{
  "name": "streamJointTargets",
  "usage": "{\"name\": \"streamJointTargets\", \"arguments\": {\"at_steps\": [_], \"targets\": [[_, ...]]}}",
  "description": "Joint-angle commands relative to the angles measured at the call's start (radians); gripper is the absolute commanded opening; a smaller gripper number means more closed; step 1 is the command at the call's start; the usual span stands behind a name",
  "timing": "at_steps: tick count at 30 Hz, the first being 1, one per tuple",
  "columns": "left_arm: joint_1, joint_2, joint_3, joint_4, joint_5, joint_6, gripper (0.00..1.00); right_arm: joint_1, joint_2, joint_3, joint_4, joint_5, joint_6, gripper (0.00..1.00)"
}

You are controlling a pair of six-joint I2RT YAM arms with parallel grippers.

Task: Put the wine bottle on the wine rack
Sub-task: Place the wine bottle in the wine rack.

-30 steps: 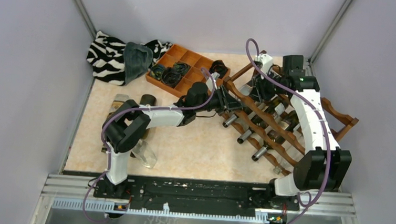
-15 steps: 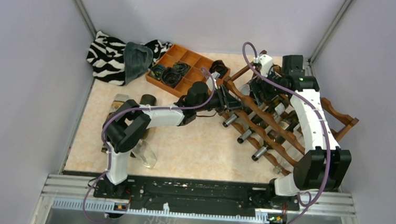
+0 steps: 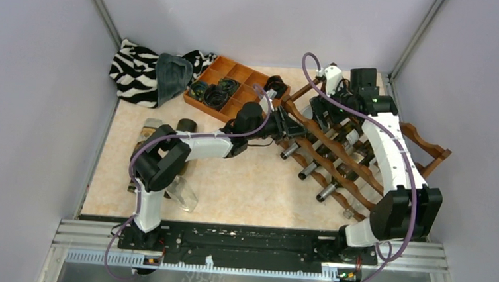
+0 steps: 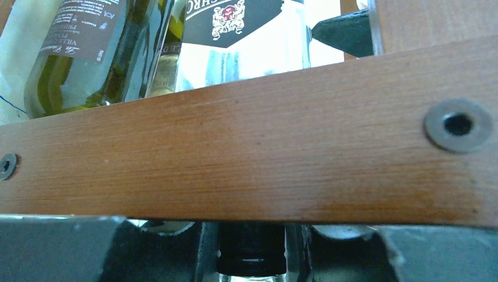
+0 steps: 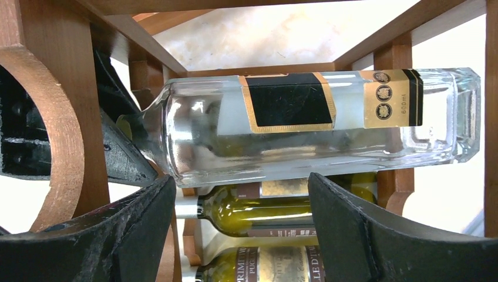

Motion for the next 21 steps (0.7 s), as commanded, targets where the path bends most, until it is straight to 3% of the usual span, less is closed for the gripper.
{"name": "streamJointTargets", "arguments": {"at_steps": [1, 21], "targets": [[-0.004, 0.005, 0.061, 0.092, 0.007, -0.018, 0.39, 0.045, -0.016, -0.024, 0.069, 0.087, 0.042, 0.82], [-0.006, -0.044, 0.009, 0.034, -0.003, 0.029, 0.59, 0.046, -0.037, -0.058, 0.101, 0.161, 0.049, 0.82]]}}
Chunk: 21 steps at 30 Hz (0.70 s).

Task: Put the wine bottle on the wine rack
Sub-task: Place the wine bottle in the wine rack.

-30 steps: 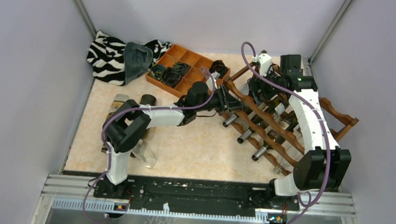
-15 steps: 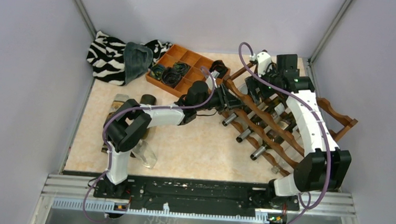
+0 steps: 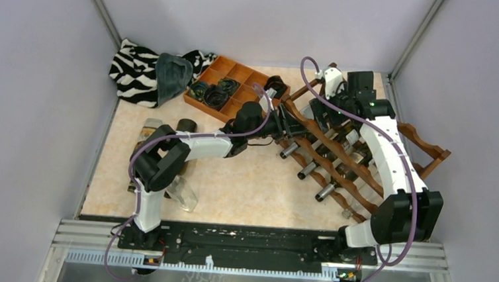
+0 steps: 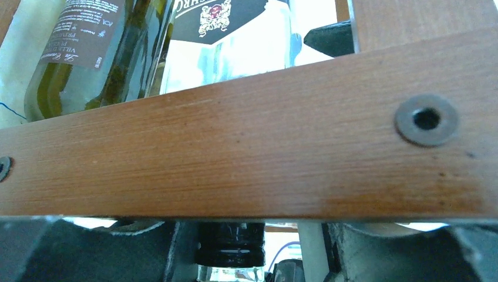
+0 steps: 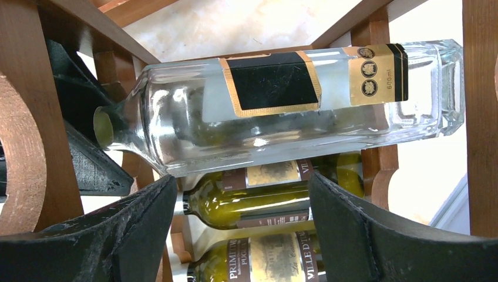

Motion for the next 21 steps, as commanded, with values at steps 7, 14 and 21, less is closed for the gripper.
{"name": "streamJointTargets", "arguments": {"at_steps": [7, 14, 21], "targets": [[-0.006, -0.063, -0.013, -0.031, 0.019, 0.042, 0.60, 0.016, -0.007, -0.012, 0.058, 0.029, 0.013, 0.81], [-0.005, -0.074, -0.022, -0.085, 0.003, 0.057, 0.57, 0.016, -0.007, -0.011, 0.058, 0.023, 0.013, 0.82], [-0.006, -0.057, -0.003, -0.099, 0.014, 0.055, 0.46, 0.016, -0.031, 0.005, 0.030, -0.099, 0.008, 0.85]]}}
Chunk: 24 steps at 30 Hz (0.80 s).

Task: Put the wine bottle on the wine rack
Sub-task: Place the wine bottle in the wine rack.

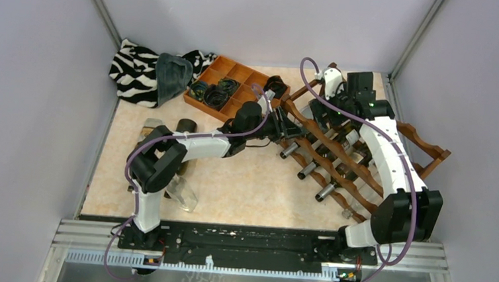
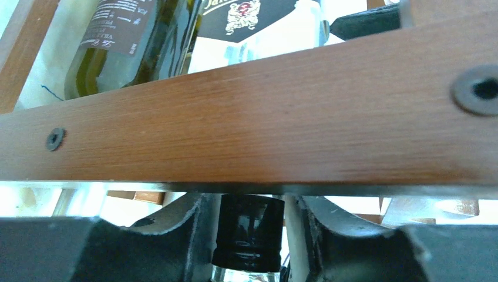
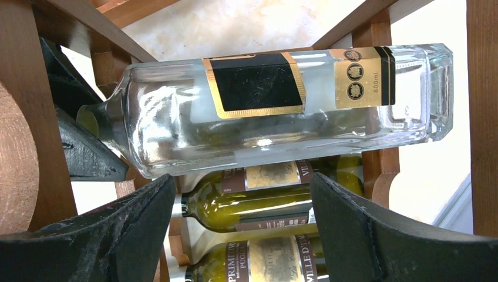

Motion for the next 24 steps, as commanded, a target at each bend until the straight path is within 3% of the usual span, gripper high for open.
{"name": "streamJointTargets", "arguments": {"at_steps": [1, 10, 24], "targets": [[-0.007, -0.023, 0.016, -0.016, 0.032, 0.007, 0.44, 0.014, -0.030, 0.023, 0.009, -0.110, 0.005, 0.86], [-0.008, -0.002, 0.038, -0.017, 0.058, 0.008, 0.34, 0.013, -0.025, 0.021, 0.005, -0.135, -0.001, 0.87], [-0.008, 0.018, 0.060, 0.009, 0.105, -0.013, 0.40, 0.012, -0.009, 0.038, -0.050, -0.282, -0.038, 0.93]]}}
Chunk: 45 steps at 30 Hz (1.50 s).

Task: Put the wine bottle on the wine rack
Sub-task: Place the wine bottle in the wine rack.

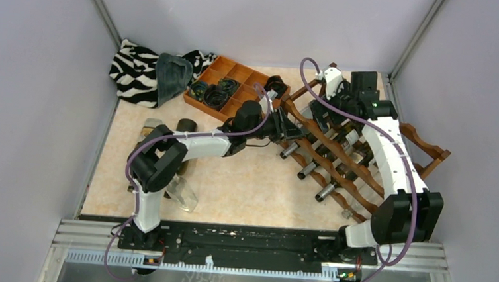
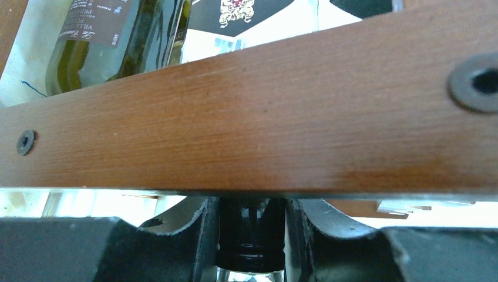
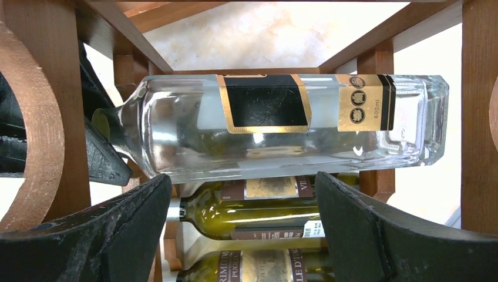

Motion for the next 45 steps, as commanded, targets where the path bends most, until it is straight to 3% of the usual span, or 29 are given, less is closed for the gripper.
{"name": "streamJointTargets", "arguments": {"at_steps": [1, 7, 18, 23, 33, 45], "targets": [[-0.014, 0.013, 0.056, 0.015, 0.046, -0.029, 0.39, 0.035, 0.002, 0.039, -0.067, -0.196, 0.023, 0.93], [-0.013, 0.028, 0.068, 0.022, 0.045, -0.056, 0.35, 0.035, 0.007, 0.041, -0.077, -0.216, 0.013, 0.93], [-0.019, 0.053, 0.097, 0.056, 0.049, -0.100, 0.37, 0.035, 0.032, 0.030, -0.040, -0.135, 0.039, 0.93], [-0.022, 0.054, 0.086, 0.090, 0.049, -0.126, 0.41, 0.036, 0.026, 0.013, -0.022, -0.101, 0.049, 0.92], [-0.025, 0.022, 0.056, 0.063, 0.036, -0.101, 0.63, 0.036, 0.024, -0.013, 0.019, 0.020, 0.076, 0.90], [-0.037, -0.001, 0.076, -0.112, -0.035, 0.005, 0.67, 0.036, 0.023, -0.021, 0.020, 0.027, 0.075, 0.90]]}}
